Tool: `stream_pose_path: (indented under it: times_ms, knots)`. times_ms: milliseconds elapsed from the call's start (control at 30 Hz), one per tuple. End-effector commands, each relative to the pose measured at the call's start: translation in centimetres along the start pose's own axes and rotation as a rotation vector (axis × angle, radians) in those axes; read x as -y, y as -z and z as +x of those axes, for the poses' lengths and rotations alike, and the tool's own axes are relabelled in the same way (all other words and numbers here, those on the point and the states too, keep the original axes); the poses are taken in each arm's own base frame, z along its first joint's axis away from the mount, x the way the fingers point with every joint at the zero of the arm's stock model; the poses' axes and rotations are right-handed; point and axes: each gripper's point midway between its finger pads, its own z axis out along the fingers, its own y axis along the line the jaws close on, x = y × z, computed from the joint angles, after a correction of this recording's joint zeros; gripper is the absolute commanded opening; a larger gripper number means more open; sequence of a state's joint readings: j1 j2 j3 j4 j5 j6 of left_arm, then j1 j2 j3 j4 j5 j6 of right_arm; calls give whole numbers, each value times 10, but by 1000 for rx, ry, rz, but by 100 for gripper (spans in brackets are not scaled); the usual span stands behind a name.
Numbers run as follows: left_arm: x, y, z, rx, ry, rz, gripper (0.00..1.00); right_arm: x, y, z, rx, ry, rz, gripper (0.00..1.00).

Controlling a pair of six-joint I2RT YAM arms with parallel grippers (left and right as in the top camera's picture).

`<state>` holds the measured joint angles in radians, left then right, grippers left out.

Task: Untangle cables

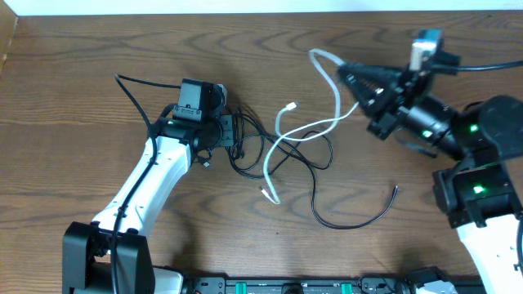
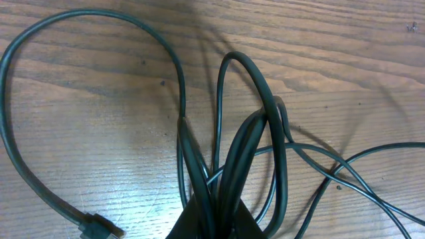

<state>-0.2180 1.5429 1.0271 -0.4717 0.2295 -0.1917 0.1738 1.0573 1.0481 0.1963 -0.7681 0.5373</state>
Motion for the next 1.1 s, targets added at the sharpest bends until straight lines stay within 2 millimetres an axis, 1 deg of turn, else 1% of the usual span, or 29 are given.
stream_pose_path:
  times_ms: [0,33,67,167,233,300,400,467,533,600,833,933,1000,1067]
  knots:
    - [-1,0,-2,1,12,-9,8,33,15,-16,46,114,151,1]
    - [-1,0,-2,1,12,-9,8,46,20,-17,50,116,208,1]
    - [-1,0,-2,1,12,-9,8,66,29,-17,51,115,300,1]
    - [-1,0,-2,2,12,-9,8,108,52,-14,38,121,509,1]
    - [-1,0,-2,2,12,-9,8,130,69,-13,31,132,626,1]
    - [-1,0,-2,1,12,-9,7,144,83,-17,34,151,694,1]
    - [-1,0,-2,2,12,-9,8,158,104,-29,71,161,758,1]
    - [-1,0,-2,2,12,-9,8,163,118,-41,134,104,775,1]
    - [-1,0,-2,2,12,-9,8,156,117,-45,152,45,697,1]
    - [-1,0,-2,2,12,-9,8,143,108,-39,119,15,590,1]
    - [-1,0,-2,2,12,-9,8,90,69,-2,-51,-52,273,1]
    - [-1,0,-2,2,12,-9,8,70,51,11,-93,-73,195,1]
    - [-1,0,-2,2,12,-9,8,53,38,20,-121,-73,133,1]
    - [-1,0,-2,2,12,-9,8,41,30,24,-132,-76,91,1]
